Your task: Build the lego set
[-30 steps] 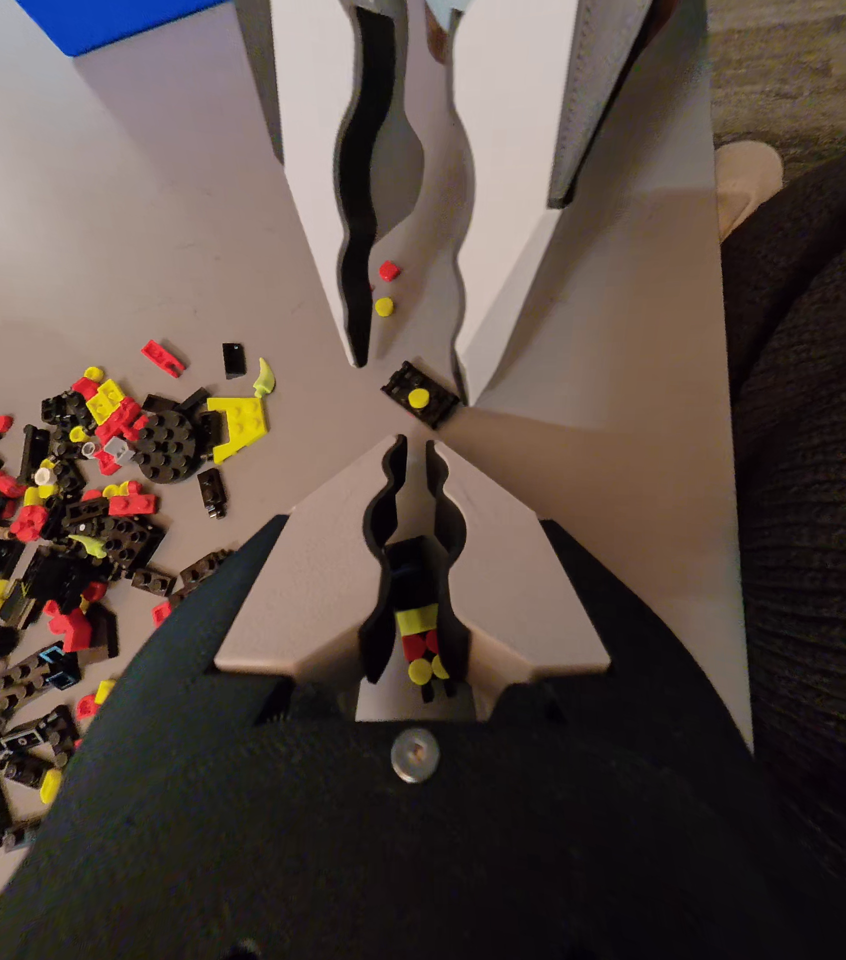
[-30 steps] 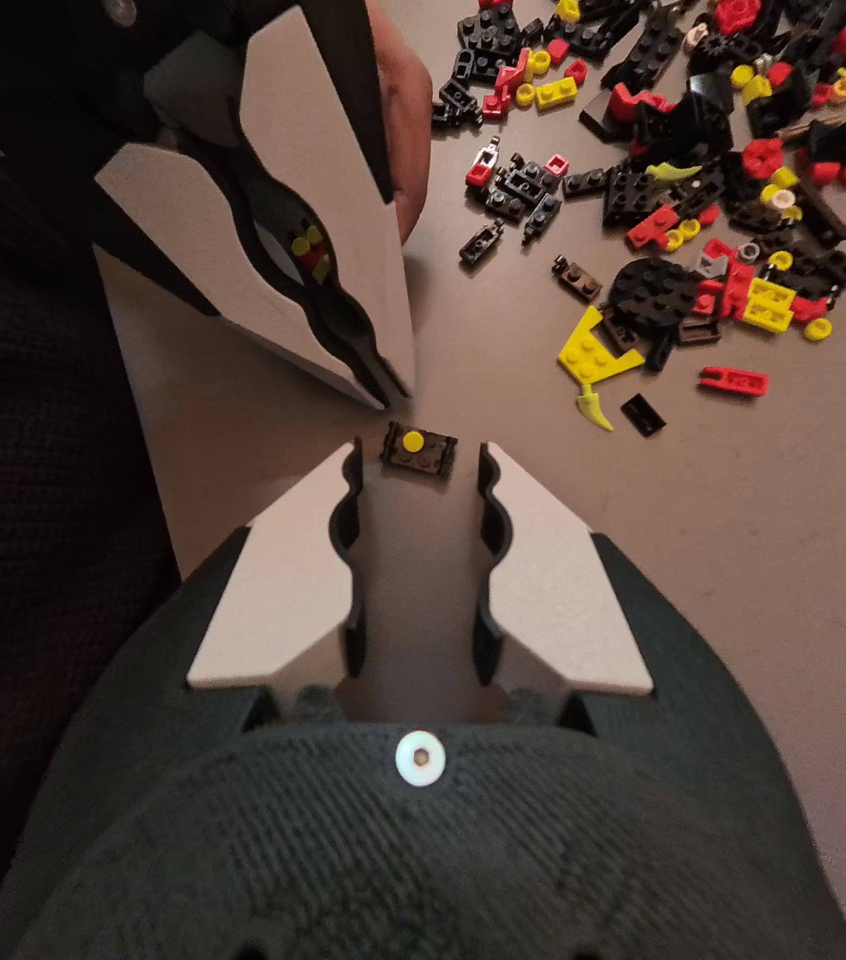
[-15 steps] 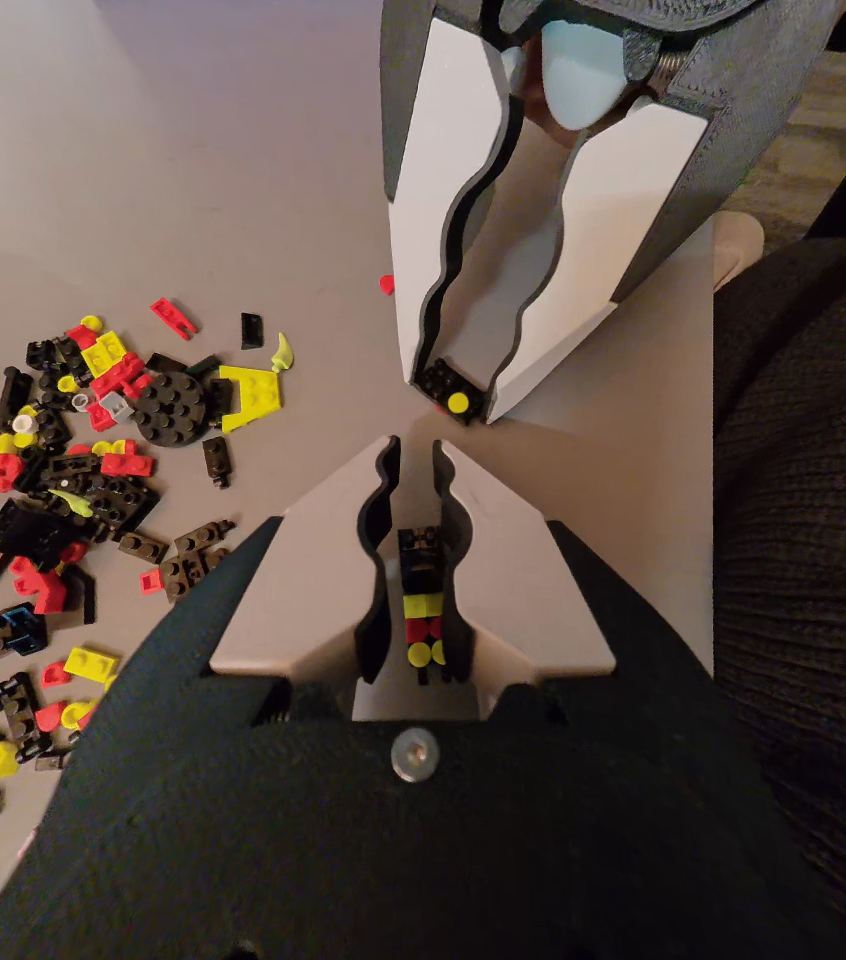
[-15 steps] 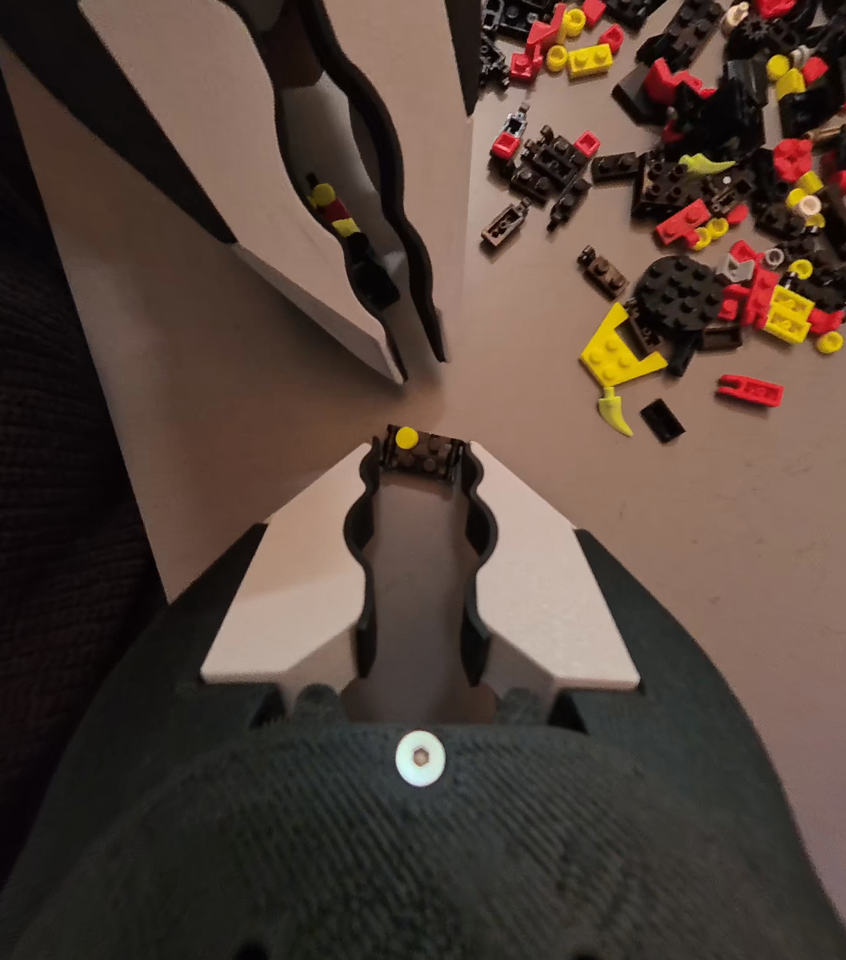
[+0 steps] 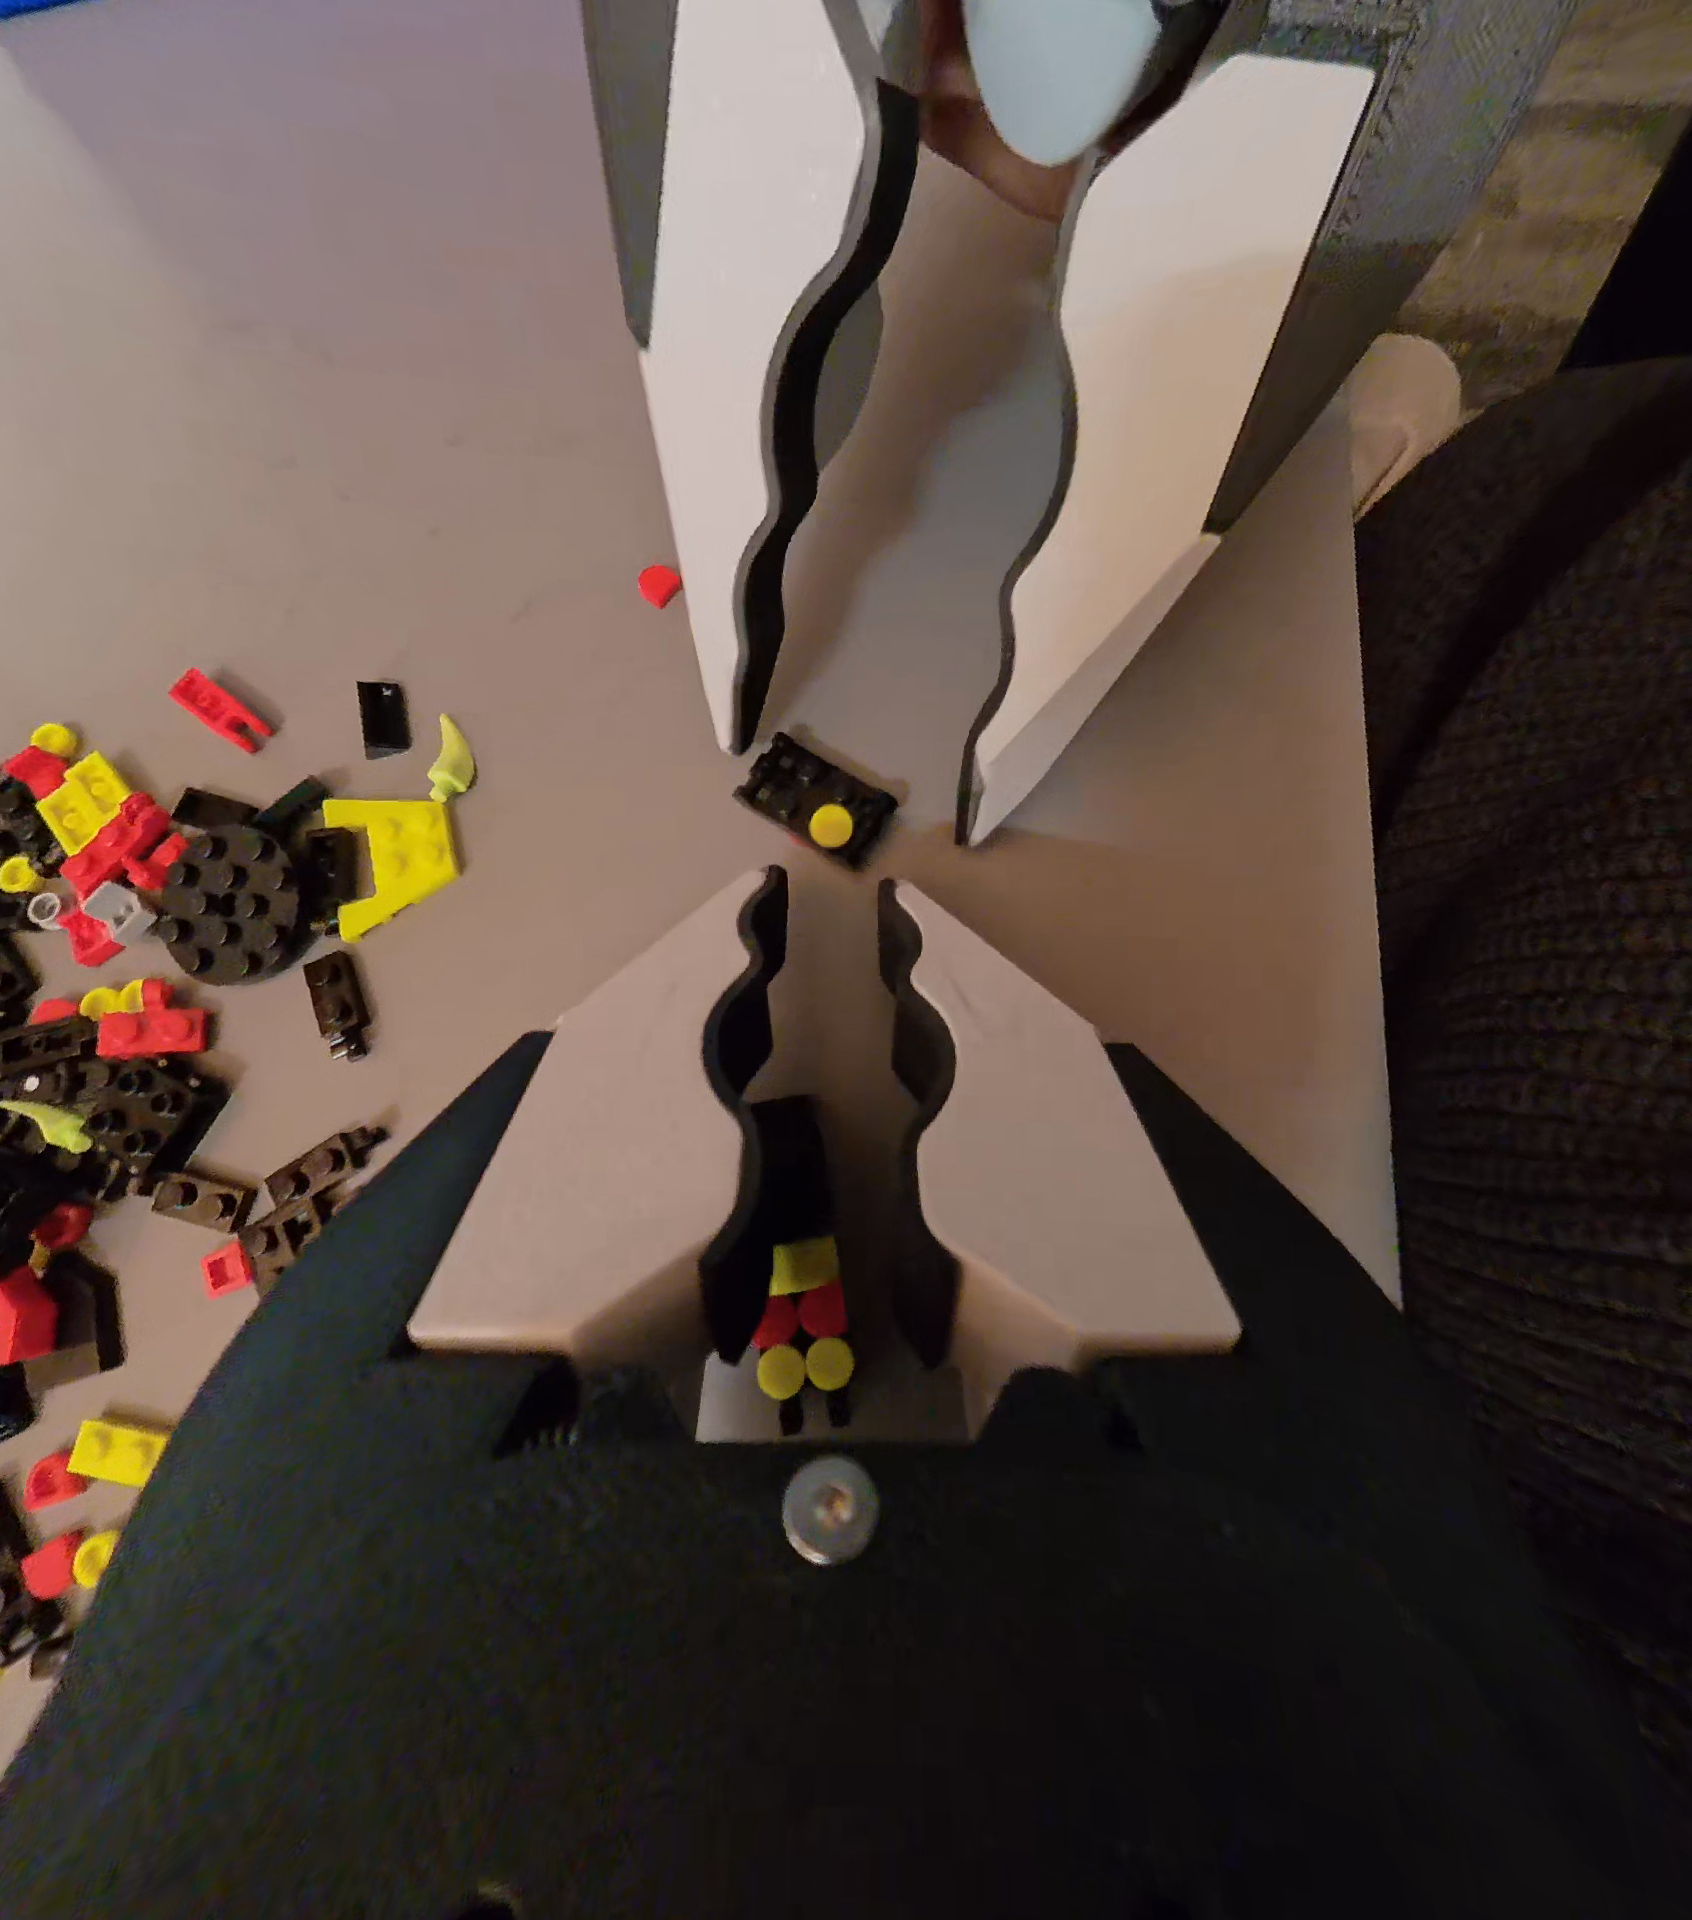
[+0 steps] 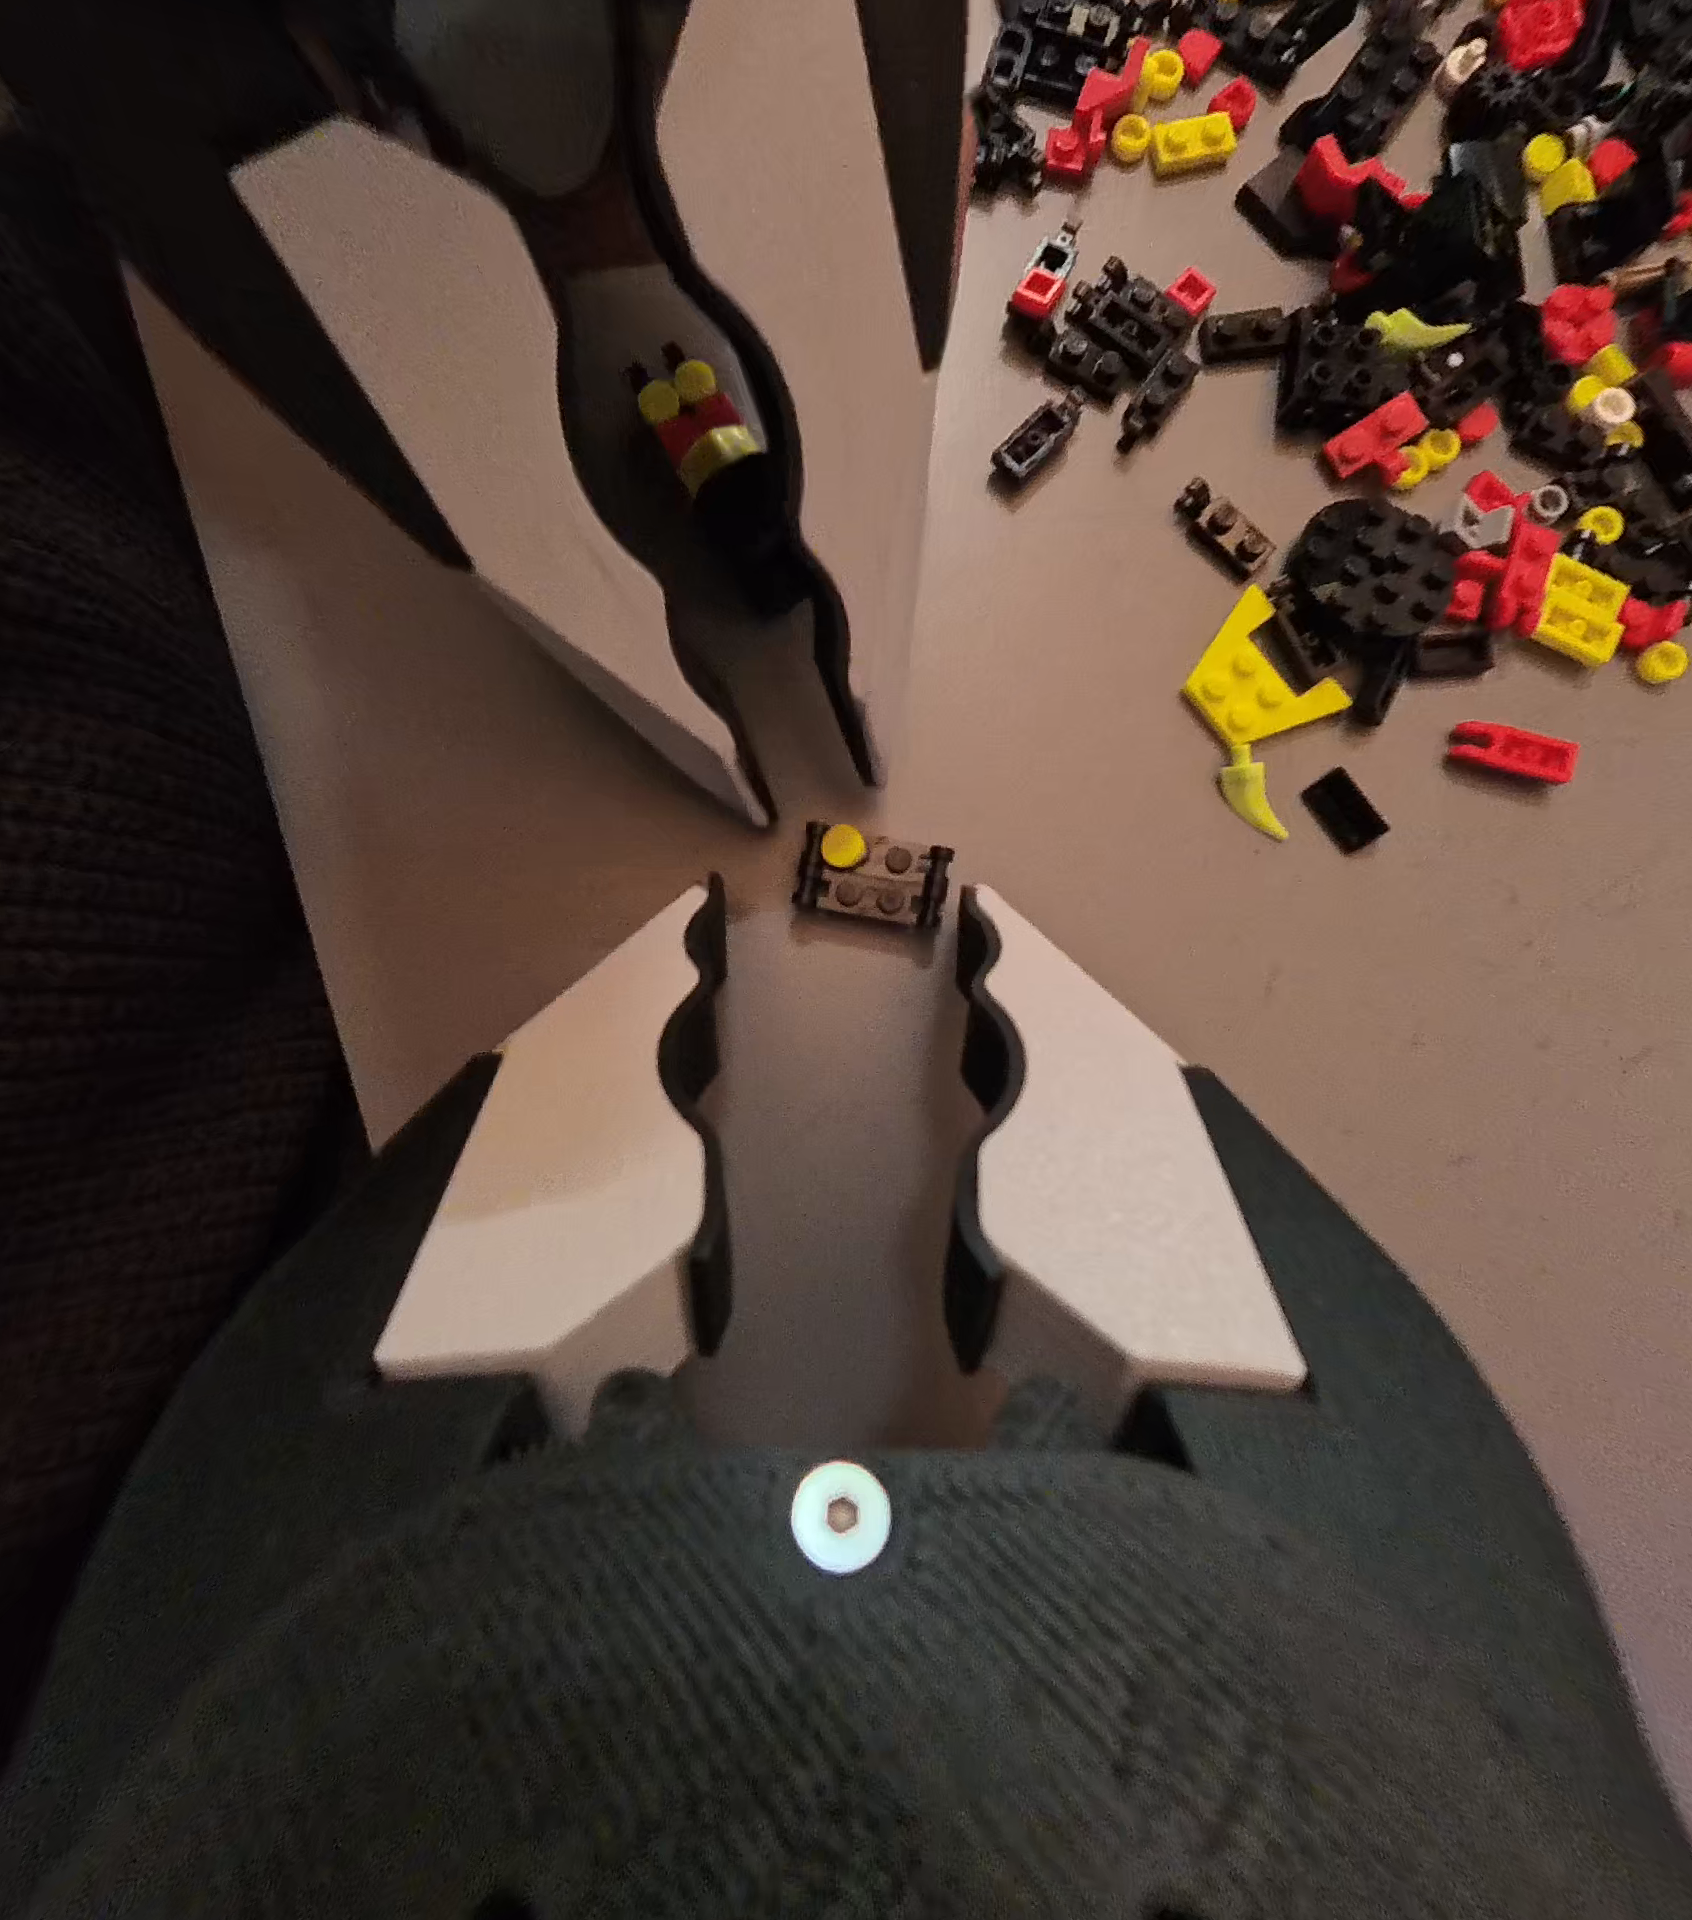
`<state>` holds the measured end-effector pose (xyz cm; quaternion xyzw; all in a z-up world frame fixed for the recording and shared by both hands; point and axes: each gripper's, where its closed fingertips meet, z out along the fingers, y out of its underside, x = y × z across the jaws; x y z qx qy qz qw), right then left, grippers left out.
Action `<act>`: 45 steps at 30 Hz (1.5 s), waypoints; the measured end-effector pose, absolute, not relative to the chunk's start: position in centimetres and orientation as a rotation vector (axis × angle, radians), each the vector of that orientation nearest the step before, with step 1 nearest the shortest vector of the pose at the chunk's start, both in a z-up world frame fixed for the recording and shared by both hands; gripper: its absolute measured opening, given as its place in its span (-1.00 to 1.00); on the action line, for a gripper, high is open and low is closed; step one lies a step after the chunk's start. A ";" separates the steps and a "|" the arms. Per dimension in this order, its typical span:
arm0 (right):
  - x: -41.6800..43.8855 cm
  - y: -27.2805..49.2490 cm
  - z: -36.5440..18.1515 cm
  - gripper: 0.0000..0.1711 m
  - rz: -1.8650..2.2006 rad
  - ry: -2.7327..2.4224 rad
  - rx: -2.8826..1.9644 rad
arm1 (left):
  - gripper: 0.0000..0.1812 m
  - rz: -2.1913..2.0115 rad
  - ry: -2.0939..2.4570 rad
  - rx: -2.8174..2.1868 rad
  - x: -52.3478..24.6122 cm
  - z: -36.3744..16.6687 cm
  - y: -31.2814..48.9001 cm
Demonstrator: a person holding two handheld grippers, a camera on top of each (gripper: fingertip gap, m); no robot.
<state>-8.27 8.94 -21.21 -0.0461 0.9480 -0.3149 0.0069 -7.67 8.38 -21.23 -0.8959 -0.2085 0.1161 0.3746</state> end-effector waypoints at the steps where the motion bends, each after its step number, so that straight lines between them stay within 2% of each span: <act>1: -8.2 8.8 -21.2 -0.49 -0.986 2.955 -0.136 | -0.83 0.299 -0.531 -2.304 -7.6 -21.4 8.5; 16: -7.5 9.2 -20.7 -0.57 -1.012 2.845 -0.162 | -0.86 0.237 -0.457 -2.326 -5.6 -21.4 9.5; 19: -7.4 8.8 -19.6 -0.66 -1.093 2.839 -0.208 | -0.86 0.236 -0.468 -2.319 -5.8 -21.4 9.4; 24: -7.1 8.5 -19.3 -0.91 -1.146 2.854 -0.315 | -0.85 0.248 -0.498 -2.309 -6.3 -21.5 9.3; 28: -7.0 8.6 -19.8 -0.97 -1.127 2.889 -0.395 | -0.84 0.259 -0.510 -2.304 -6.5 -21.5 9.3; 34: -6.9 8.6 -20.4 -0.95 -1.118 2.956 -0.550 | -0.83 0.252 -0.519 -2.294 -6.6 -21.6 9.4; 45: -7.1 8.5 -20.7 -0.94 -1.112 2.956 -0.535 | -0.84 0.239 -0.511 -2.294 -6.5 -21.6 9.4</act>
